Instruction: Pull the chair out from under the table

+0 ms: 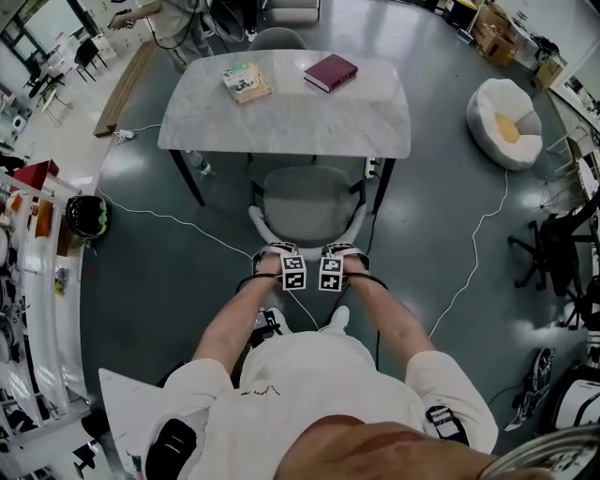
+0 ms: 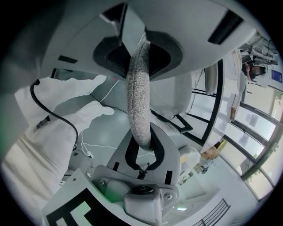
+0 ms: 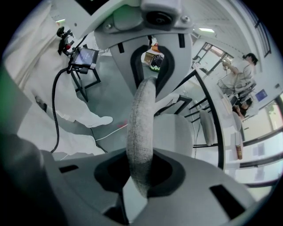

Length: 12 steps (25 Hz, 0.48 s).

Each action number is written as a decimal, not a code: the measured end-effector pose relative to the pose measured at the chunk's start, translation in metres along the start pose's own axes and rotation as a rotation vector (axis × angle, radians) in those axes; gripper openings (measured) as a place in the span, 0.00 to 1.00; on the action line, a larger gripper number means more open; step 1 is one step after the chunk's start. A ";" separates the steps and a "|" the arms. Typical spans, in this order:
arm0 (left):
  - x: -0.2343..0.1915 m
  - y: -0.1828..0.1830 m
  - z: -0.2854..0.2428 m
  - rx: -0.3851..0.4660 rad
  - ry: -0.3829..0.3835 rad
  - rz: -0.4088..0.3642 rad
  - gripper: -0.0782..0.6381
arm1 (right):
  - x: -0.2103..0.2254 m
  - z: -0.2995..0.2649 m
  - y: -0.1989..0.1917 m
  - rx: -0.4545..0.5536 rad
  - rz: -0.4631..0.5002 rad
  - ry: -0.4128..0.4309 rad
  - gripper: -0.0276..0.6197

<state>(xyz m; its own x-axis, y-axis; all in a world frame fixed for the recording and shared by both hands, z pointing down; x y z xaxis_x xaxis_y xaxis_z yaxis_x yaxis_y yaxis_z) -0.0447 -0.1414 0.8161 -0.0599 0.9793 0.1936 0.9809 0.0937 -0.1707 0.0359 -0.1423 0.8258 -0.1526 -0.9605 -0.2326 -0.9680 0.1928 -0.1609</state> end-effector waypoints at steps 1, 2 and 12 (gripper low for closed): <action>0.003 0.002 0.001 -0.001 0.001 0.002 0.21 | -0.003 0.001 0.000 0.001 0.001 0.000 0.17; 0.007 0.002 0.001 -0.003 0.001 0.006 0.21 | -0.007 0.002 0.000 0.001 0.001 0.000 0.18; 0.042 0.005 0.007 -0.009 -0.003 0.020 0.21 | -0.042 0.008 0.008 0.001 0.004 0.015 0.17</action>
<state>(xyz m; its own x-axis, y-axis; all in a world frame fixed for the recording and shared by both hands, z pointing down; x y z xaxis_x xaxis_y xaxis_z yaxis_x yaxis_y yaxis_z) -0.0435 -0.0985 0.8166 -0.0413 0.9815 0.1870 0.9834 0.0730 -0.1660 0.0361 -0.0987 0.8264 -0.1589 -0.9627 -0.2192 -0.9672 0.1963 -0.1611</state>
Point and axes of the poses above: the fingertips, and each gripper's own axes: z backward along the fingers, x to its right, y out of its top, the point moved 5 cm from there along z, backward along the fingers, and after that the axes turned 1 degree about x, right-handed, at the moved point
